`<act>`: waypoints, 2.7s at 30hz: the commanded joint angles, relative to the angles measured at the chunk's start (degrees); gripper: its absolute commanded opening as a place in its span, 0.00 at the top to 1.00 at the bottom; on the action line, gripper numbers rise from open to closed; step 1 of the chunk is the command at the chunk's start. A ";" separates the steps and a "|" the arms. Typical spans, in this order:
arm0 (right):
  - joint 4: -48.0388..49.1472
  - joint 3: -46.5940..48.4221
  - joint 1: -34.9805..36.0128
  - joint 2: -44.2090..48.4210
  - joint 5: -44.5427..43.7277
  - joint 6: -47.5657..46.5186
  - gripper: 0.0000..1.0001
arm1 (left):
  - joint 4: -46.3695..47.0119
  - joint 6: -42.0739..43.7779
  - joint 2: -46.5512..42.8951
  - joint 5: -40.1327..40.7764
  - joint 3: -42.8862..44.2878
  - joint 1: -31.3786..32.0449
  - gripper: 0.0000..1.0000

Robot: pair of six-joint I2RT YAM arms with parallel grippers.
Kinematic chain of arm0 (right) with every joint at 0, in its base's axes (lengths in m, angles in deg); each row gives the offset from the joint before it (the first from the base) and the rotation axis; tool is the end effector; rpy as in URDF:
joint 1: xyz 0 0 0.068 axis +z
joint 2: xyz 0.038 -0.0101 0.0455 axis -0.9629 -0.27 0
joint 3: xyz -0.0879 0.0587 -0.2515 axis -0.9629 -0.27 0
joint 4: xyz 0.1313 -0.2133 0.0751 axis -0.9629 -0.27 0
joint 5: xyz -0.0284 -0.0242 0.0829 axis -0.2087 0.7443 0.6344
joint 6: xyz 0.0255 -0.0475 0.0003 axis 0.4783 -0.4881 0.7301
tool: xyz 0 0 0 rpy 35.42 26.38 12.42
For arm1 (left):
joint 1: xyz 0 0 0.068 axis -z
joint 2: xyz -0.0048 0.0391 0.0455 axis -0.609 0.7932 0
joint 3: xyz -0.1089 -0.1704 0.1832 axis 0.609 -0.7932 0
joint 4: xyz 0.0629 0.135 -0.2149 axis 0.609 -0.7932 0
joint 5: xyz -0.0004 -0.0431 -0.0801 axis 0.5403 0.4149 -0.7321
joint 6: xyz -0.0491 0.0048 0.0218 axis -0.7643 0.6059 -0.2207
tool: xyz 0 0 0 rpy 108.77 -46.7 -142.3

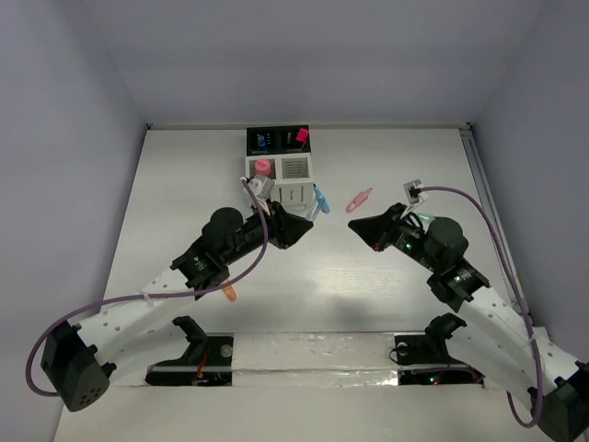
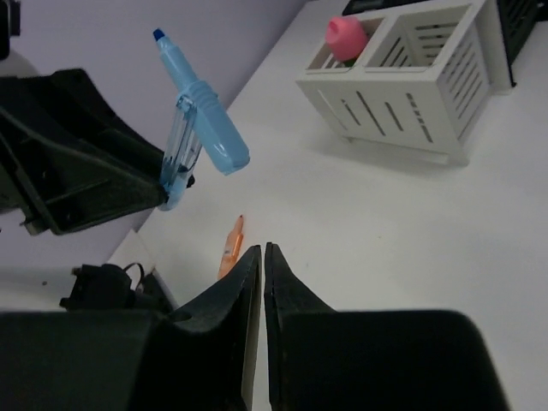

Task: Sort the stationery into containers
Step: Close the pen cap on the pen.

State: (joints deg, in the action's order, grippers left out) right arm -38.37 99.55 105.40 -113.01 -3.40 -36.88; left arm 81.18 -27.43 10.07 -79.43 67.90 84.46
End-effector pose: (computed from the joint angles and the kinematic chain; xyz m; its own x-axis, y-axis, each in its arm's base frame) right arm 0.1490 0.1011 0.3004 -0.4269 0.3774 -0.8218 -0.5919 0.5704 0.5695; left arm 0.1507 -0.1689 0.3283 -0.3630 -0.2878 -0.8862 0.7377 0.4922 -0.4620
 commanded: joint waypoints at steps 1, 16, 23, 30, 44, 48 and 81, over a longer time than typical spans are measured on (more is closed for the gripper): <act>11.69 -1.45 -0.31 -2.61 8.63 -2.92 0.89 | 7.17 -6.45 -1.17 -11.77 -1.78 -3.78 1.00; 23.30 -0.84 -0.31 -8.68 16.72 -15.49 0.43 | 8.84 -13.84 -3.64 -23.39 -2.31 -6.16 1.00; 25.40 -0.13 -0.31 -11.32 23.03 -10.86 0.47 | 9.98 -14.64 -4.60 -22.78 -3.53 -6.68 1.00; 23.21 -0.83 -0.31 -16.50 25.26 10.49 0.30 | 14.98 -12.10 -6.71 -19.61 -6.25 -6.68 1.00; 44.84 -8.66 -0.31 -20.64 19.90 42.25 0.21 | 23.68 -9.98 -14.01 -12.67 -19.61 -6.68 1.00; 45.27 -7.69 -0.31 -23.53 19.54 41.98 0.21 | 28.08 -11.12 -10.68 -13.28 -22.16 -6.68 1.00; -0.35 -3.65 -0.31 -19.59 1.17 -7.92 0.63 | -0.21 -10.24 38.20 -24.52 6.31 -8.88 1.00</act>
State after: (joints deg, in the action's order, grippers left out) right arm -41.67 95.94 105.40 -132.90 -7.62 -38.10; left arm 78.19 -34.36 48.21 -94.87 72.62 76.72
